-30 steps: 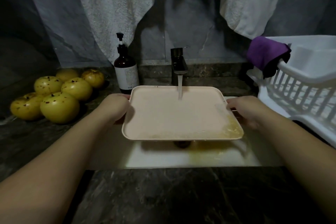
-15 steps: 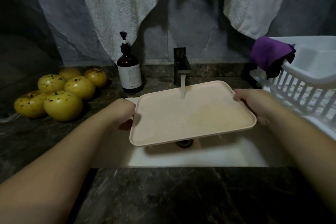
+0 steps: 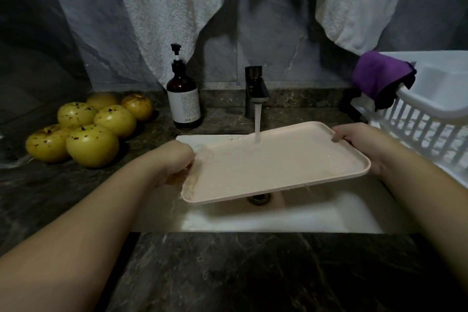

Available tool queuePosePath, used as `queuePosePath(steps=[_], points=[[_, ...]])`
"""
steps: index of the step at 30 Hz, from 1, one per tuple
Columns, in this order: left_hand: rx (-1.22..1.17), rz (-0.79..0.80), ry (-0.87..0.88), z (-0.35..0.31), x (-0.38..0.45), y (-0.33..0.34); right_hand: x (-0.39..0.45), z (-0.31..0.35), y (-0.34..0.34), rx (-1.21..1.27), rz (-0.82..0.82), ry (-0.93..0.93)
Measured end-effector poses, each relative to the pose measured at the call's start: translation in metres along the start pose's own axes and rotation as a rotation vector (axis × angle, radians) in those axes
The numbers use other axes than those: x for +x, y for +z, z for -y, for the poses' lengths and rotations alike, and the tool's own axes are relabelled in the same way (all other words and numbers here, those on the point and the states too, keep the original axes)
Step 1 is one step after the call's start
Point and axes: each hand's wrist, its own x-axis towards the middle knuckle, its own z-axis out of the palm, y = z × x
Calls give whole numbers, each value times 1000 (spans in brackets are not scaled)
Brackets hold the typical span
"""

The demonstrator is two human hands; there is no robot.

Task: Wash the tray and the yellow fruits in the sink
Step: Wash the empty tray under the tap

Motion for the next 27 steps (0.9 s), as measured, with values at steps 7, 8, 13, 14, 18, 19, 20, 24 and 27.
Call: queuePosePath(steps=[7, 8, 13, 14, 18, 19, 20, 24, 27], points=[[43, -37, 17, -2, 3, -5, 4, -5, -2, -110, -49, 91], [46, -39, 18, -2, 3, -5, 7, -6, -2, -139, -61, 90], [4, -33, 57, -4, 3, -5, 10, -9, -1, -344, -57, 39], [-9, -40, 64, -5, 2, -6, 10, -9, 0, -356, -58, 47], [1, -104, 141, -7, 0, -9, 11, -11, 2, -381, -41, 89], [9, -119, 162, -7, -1, -10, 10, -11, 2, -385, -33, 88], [11, -132, 178, -7, -1, -11, 11, -11, 3, -387, -26, 80], [30, -177, 211, -7, 0, -13, 10, -11, 4, -415, -17, 58], [44, -199, 232, -7, 0, -14, 11, -12, 5, -417, -37, 67]])
